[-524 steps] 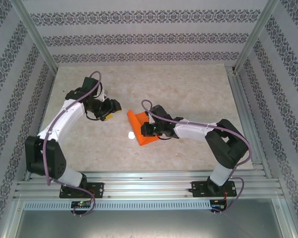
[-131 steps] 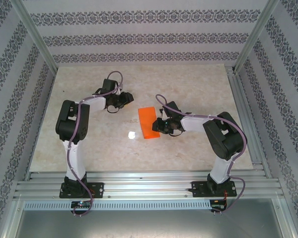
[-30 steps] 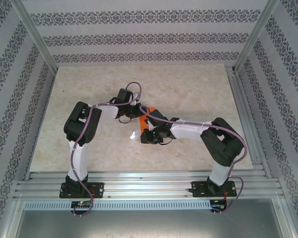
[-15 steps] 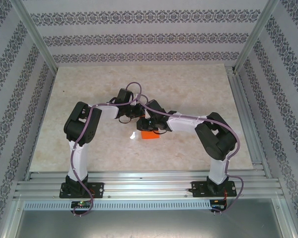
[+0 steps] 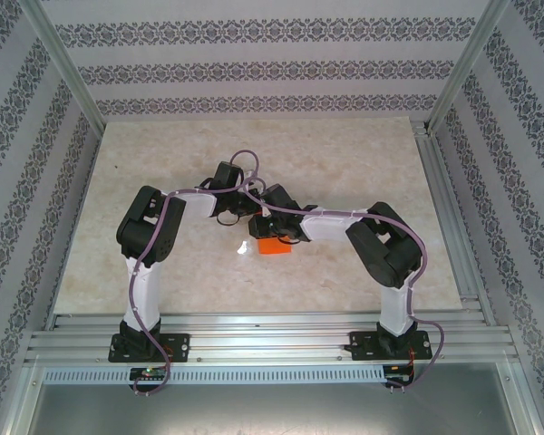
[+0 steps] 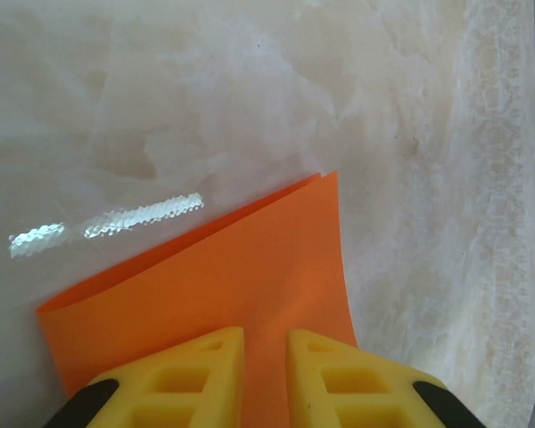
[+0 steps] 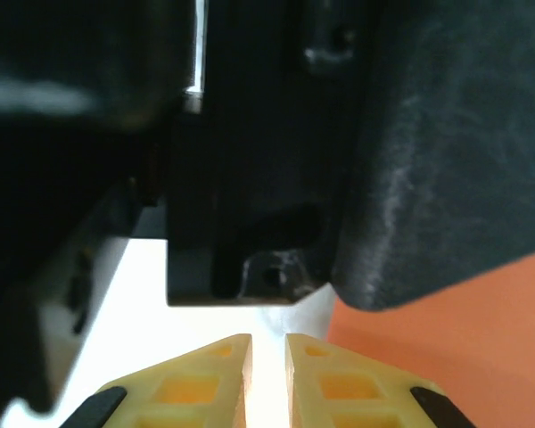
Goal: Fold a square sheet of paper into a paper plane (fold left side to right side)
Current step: First fold in half a square sheet of paper at the center of the table.
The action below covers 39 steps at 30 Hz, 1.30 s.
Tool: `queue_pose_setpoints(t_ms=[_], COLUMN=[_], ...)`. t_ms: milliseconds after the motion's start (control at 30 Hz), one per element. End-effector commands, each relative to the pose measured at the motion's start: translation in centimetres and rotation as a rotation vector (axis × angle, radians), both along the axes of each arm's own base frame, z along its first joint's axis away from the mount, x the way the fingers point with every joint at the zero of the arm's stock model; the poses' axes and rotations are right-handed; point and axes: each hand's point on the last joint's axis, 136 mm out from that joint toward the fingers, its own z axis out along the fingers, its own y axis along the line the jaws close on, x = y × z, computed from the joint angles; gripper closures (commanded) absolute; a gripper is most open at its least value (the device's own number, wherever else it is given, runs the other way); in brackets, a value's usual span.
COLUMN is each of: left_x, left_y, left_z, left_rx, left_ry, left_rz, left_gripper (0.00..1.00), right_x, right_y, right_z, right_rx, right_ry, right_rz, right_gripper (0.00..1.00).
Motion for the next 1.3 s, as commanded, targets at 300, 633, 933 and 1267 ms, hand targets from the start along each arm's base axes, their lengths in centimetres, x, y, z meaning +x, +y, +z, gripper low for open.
queue_pose_setpoints(t_ms=[300, 633, 933, 1267], left_x=[-2.6, -2.6, -2.8, -2.7], left_y=[1.5, 1.5, 1.7, 1.9], left_z=[-4.7, -4.9, -5.2, -5.4], left_rx=[0.128, 0.131, 0.142, 0.157], left_ry=[0.131, 0.132, 0.137, 0.137], left_rz=[0.005, 0.008, 0.008, 0.009], left_gripper=[0.79, 0.79, 0.79, 0.79], right_x=[-0.8, -4.0, -5.2, -8.6], right_y=[0.4, -1.0, -0.9, -0.9], right_z=[-3.2, -3.8, -3.7, -2.8], right_rx=[-0.062, -0.069, -0.082, -0.067], right_ry=[0.017, 0.078, 0.08, 0.127], right_rz=[0.063, 0.07, 0.1, 0.177], right_gripper=[0.82, 0.82, 0.82, 0.81])
